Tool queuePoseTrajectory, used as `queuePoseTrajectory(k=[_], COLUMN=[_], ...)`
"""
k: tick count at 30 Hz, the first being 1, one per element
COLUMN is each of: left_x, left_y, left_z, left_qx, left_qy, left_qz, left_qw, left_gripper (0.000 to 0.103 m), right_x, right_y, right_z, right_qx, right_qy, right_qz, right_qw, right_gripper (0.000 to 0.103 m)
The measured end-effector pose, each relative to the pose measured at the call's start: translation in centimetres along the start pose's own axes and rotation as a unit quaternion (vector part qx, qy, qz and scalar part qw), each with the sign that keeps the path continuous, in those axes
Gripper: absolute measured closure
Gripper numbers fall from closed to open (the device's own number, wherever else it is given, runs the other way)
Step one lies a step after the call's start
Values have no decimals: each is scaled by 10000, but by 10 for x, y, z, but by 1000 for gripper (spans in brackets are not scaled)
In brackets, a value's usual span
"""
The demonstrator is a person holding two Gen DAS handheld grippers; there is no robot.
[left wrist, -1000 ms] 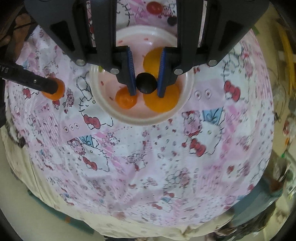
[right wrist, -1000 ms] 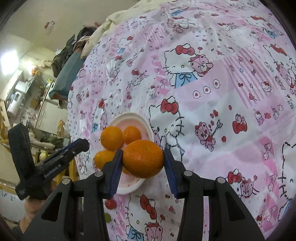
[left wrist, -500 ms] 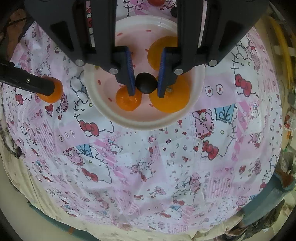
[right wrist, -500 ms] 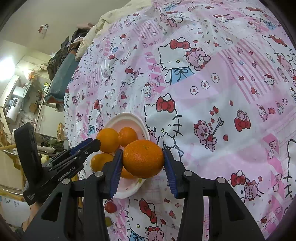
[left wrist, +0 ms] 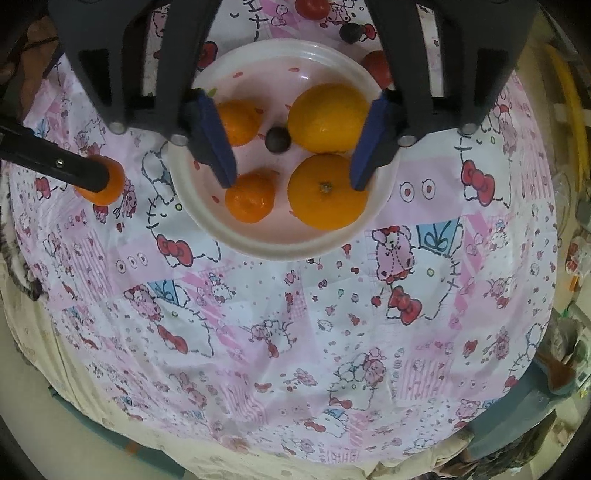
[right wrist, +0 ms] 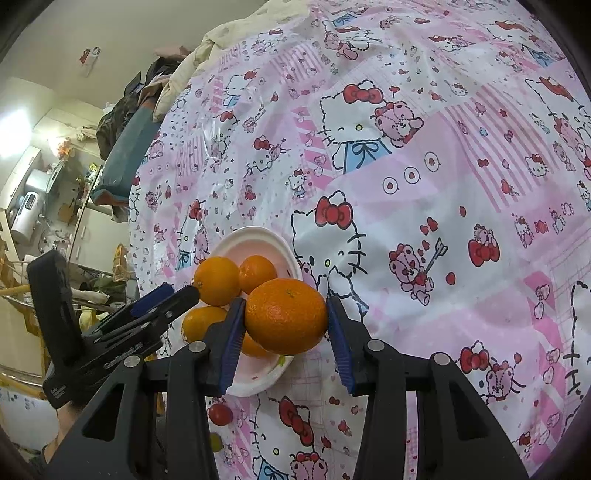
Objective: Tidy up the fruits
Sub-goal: 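Lower the grape onto the plate with the left tool while the right lowers the mandarin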
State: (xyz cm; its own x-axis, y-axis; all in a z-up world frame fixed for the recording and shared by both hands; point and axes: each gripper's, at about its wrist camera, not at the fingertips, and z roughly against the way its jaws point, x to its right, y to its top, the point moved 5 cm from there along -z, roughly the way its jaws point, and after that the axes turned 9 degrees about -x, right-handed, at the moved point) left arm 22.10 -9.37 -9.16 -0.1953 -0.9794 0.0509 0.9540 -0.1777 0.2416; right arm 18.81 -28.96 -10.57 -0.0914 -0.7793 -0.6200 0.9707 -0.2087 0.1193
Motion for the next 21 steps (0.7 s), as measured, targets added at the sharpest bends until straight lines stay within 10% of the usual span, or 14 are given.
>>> queuePoseTrajectory(k=[21], left_x=[-69], left_y=[-20], left_z=[26], left_qx=[318], left_qy=[104], left_qz=[862], left_qw=[9957], left_gripper=[30], right_x=[-20], right_y=[5], right_z=[-56], right_qx=[-453], right_qy=[-399], right_qz=[331], right_qw=[9976], right_gripper=[57])
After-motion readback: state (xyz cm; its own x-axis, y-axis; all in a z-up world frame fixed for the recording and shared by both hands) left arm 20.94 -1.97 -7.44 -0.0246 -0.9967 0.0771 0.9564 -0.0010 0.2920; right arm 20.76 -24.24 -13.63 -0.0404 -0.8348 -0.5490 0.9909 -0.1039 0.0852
